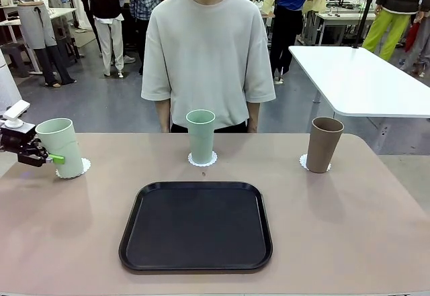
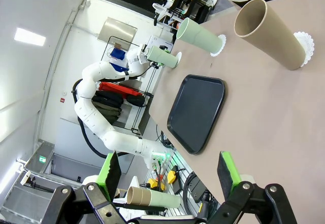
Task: Place coasters on the table and set cups on them.
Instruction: Take one Reusable plastic cup from the Flat Tray and place it on a coaster set by the human.
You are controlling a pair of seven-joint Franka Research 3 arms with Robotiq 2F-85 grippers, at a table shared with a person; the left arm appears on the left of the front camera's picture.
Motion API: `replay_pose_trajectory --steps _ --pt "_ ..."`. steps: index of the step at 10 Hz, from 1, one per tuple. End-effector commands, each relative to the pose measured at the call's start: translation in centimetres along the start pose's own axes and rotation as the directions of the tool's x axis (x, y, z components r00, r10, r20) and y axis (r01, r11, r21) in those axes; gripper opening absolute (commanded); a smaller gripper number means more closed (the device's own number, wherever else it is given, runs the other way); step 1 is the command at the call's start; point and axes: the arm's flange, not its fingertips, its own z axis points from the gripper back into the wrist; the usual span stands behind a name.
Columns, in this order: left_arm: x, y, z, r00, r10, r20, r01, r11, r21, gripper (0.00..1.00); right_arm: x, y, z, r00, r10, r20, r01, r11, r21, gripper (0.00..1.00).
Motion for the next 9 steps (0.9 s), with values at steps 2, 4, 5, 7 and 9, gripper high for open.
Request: replay_pose_trajectory --steps 2,4,5,7,9 --pt "-0.64 0.93 0.36 0.999 -0.03 0.024 0.03 0.999 0.014 0.85 0.04 0.07 -0.07 1.0 0.004 0.007 -0.004 1.0 0.014 1.0" --pt "-0.63 0.93 0.47 0.999 -0.039 0.023 0.039 0.999 0.019 0.85 0.04 0.07 -0.07 1.0 0.004 0.007 -0.004 1.0 0.014 1.0" --pt "-0.66 0.9 0.47 0.999 -0.045 0.016 0.044 0.999 0.015 1.0 0.04 0.07 -0.07 1.0 0.004 0.007 -0.004 1.0 0.014 1.0" --pt "-0.67 0.88 0.66 0.998 -0.056 0.0 0.056 0.998 0.007 1.0 0.04 0.07 -0.07 1.0 0.004 0.007 -0.004 1.0 0.014 1.0" --pt "-0.65 0.79 0.91 0.998 -0.067 -0.009 0.066 0.998 -0.007 1.0 0.04 0.07 -0.07 1.0 0.004 0.007 -0.004 1.0 0.014 1.0"
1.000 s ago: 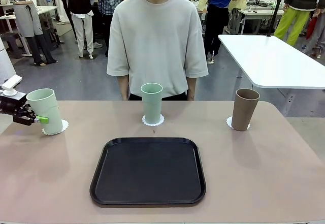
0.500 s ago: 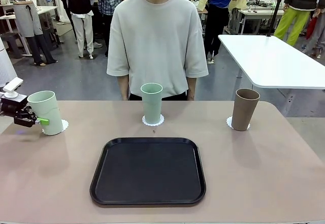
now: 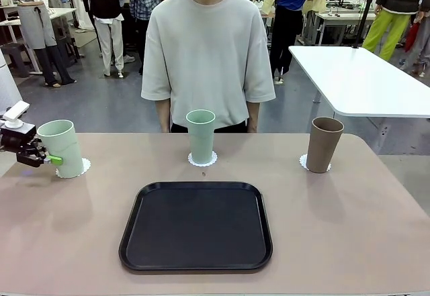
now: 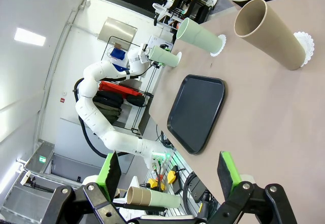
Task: Place coasters on the table and set cups on them.
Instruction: Take one Reusable plastic cup from the Flat Tray and place it on a coaster set by the human.
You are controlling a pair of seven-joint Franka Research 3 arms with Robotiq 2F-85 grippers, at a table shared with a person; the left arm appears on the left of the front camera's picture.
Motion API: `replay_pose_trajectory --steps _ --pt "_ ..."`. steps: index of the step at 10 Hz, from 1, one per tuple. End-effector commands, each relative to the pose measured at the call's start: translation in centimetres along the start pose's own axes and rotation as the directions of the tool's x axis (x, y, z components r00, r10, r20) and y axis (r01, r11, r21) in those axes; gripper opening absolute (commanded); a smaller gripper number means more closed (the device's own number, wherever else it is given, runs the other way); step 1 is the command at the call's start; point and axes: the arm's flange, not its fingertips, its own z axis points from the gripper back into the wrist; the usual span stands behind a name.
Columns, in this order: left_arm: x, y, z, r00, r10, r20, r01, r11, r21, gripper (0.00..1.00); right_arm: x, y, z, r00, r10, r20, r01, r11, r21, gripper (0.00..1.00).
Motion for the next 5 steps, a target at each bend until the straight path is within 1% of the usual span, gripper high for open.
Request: replay_pose_trajectory --steps 1,3,5 --pt "-0.15 0.06 0.48 0.999 -0.042 -0.012 0.042 0.999 -0.014 1.0 0.04 0.07 -0.07 1.0 0.004 0.007 -0.004 1.0 0.014 1.0" --pt "-0.1 0.1 0.75 0.997 -0.047 -0.056 0.045 0.998 -0.038 1.0 0.04 0.07 -0.07 1.0 0.004 0.007 -0.004 1.0 0.014 1.0" --pt "0.06 0.16 1.22 0.991 -0.054 -0.126 0.047 0.997 -0.056 1.0 0.04 0.07 -0.07 1.0 0.004 0.007 -0.004 1.0 0.014 1.0"
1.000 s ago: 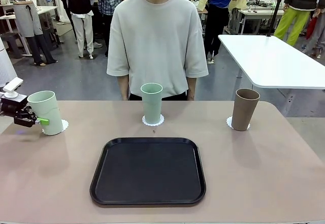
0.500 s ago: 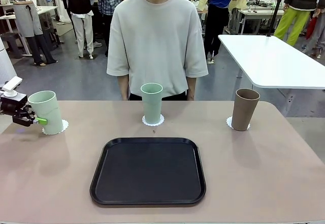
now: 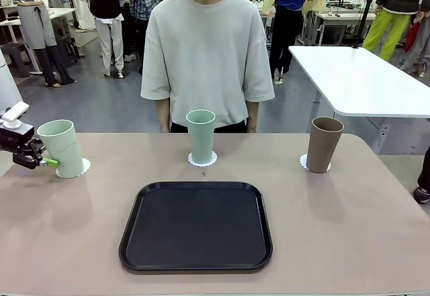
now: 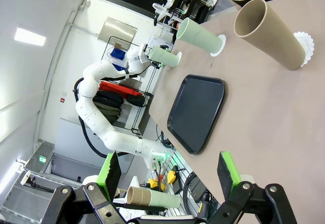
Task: Place coasters on the table and set cups on them.
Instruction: Take one Reusable plastic cup from the Flat Tray and place it on a coaster set by the human.
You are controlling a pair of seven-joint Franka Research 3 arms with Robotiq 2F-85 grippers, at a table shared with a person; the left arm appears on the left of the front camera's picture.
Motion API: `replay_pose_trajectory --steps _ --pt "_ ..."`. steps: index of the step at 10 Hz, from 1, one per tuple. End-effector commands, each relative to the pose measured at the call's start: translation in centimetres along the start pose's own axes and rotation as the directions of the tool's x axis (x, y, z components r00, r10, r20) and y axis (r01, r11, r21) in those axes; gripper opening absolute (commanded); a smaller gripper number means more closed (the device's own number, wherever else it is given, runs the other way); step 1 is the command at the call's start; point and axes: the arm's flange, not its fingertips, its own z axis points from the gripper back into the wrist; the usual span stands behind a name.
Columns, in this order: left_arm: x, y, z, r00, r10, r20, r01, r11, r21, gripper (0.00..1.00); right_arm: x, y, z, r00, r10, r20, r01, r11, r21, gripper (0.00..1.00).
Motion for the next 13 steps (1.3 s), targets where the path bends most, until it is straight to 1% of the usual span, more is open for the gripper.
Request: replay_pose_trajectory --steps 1,2,4,5,6,7,9,11,12,13 --pt "0.3 0.0 1.0 0.993 -0.044 -0.113 0.041 0.999 -0.022 1.0 0.0 0.1 -0.1 1.0 0.004 0.007 -0.004 1.0 0.014 1.0" --pt "0.6 -0.2 1.9 0.983 -0.053 -0.176 0.047 0.998 -0.035 1.0 0.0 0.1 -0.1 1.0 0.004 0.007 -0.004 1.0 0.014 1.0" --pt "2.6 -0.6 5.2 0.953 -0.076 -0.292 0.081 0.997 0.003 1.0 0.0 0.1 -0.1 1.0 0.004 0.007 -0.004 1.0 0.014 1.0" --pt "4.2 -1.2 7.2 0.924 -0.081 -0.374 0.097 0.995 0.026 1.0 0.0 0.1 -0.1 1.0 0.004 0.007 -0.004 1.0 0.014 1.0" --pt "6.3 -2.0 9.2 0.884 -0.08 -0.461 0.111 0.993 0.039 1.0 0.0 0.1 -0.1 1.0 0.004 0.007 -0.004 1.0 0.014 1.0" --pt "9.6 -3.2 11.0 0.845 -0.095 -0.527 0.142 0.989 0.05 1.0 0.0 0.1 -0.1 1.0 0.004 0.007 -0.004 1.0 0.014 1.0" --pt "16.8 -7.0 12.3 0.783 -0.162 -0.601 0.249 0.966 0.064 1.0 0.0 0.1 -0.1 1.0 0.004 0.007 -0.004 1.0 0.014 1.0" --pt "22.3 -9.9 11.2 0.682 -0.209 -0.701 0.344 0.938 0.055 1.0 0.0 0.1 -0.1 1.0 0.004 0.007 -0.004 1.0 0.014 1.0" --pt "24.5 -10.9 10.2 0.624 -0.215 -0.752 0.378 0.925 0.048 1.0 0.0 0.1 -0.1 1.0 0.004 0.007 -0.004 1.0 0.014 1.0" --pt "26.7 -11.7 8.9 0.568 -0.206 -0.797 0.388 0.921 0.038 1.0 0.0 0.1 -0.1 1.0 0.004 0.007 -0.004 1.0 0.014 1.0"
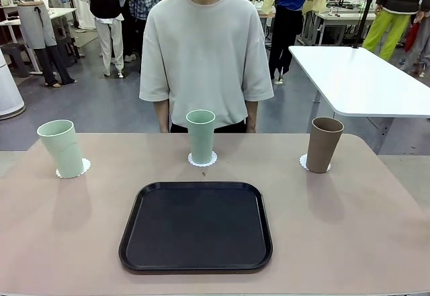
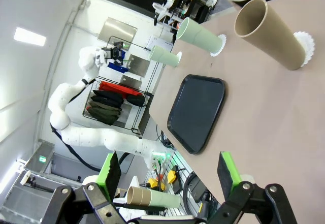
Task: Place coasters on the table and set cups on them.
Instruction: Take one Reusable plastic cup from the Flat Tray and place it on a coaster set by the human.
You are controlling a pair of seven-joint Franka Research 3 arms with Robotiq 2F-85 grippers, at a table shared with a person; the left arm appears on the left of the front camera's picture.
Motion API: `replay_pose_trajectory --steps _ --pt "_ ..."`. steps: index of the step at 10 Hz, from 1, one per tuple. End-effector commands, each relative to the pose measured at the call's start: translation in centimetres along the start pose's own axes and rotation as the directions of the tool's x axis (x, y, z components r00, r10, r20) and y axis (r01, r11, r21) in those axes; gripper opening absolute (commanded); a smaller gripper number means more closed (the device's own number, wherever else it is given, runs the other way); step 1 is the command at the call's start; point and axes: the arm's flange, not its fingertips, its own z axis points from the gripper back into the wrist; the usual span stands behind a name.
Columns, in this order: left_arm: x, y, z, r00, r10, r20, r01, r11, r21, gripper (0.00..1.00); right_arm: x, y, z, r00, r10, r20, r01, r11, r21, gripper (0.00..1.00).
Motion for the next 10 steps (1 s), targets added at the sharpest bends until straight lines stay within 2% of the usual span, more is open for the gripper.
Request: replay_pose_trajectory --steps 1,2,3,5,7,8,10 --pt "5.1 -1.1 -1.3 0.983 0.044 -0.181 -0.051 0.998 -0.036 1.0 0.0 0.1 0.0 1.0 0.003 0.009 -0.004 1.0 0.013 1.0" --pt "7.7 -1.3 -1.0 0.966 0.056 -0.252 -0.085 0.991 -0.105 1.0 0.0 0.1 0.0 1.0 0.003 0.009 -0.004 1.0 0.013 1.0" --pt "9.6 -1.4 -1.1 0.958 0.058 -0.28 -0.11 0.979 -0.172 1.0 0.0 0.1 0.0 1.0 0.003 0.009 -0.004 1.0 0.013 1.0" --pt "13.0 -2.1 -1.4 0.944 0.088 -0.318 -0.184 0.941 -0.285 1.0 0.0 0.1 0.0 1.0 0.003 0.009 -0.004 1.0 0.013 1.0" --pt "15.3 -4.0 -2.3 0.945 0.049 -0.324 -0.181 0.902 -0.391 1.0 0.0 0.1 0.0 1.0 0.003 0.009 -0.004 1.0 0.013 1.0" --pt "15.9 -4.3 -2.5 0.948 0.089 -0.307 -0.207 0.902 -0.378 1.0 0.0 0.1 0.0 1.0 0.003 0.009 -0.004 1.0 0.013 1.0" --pt "14.6 -3.5 -2.6 0.941 0.07 -0.331 -0.191 0.917 -0.349 1.0 0.0 0.1 0.0 1.0 0.003 0.009 -0.004 1.0 0.013 1.0"
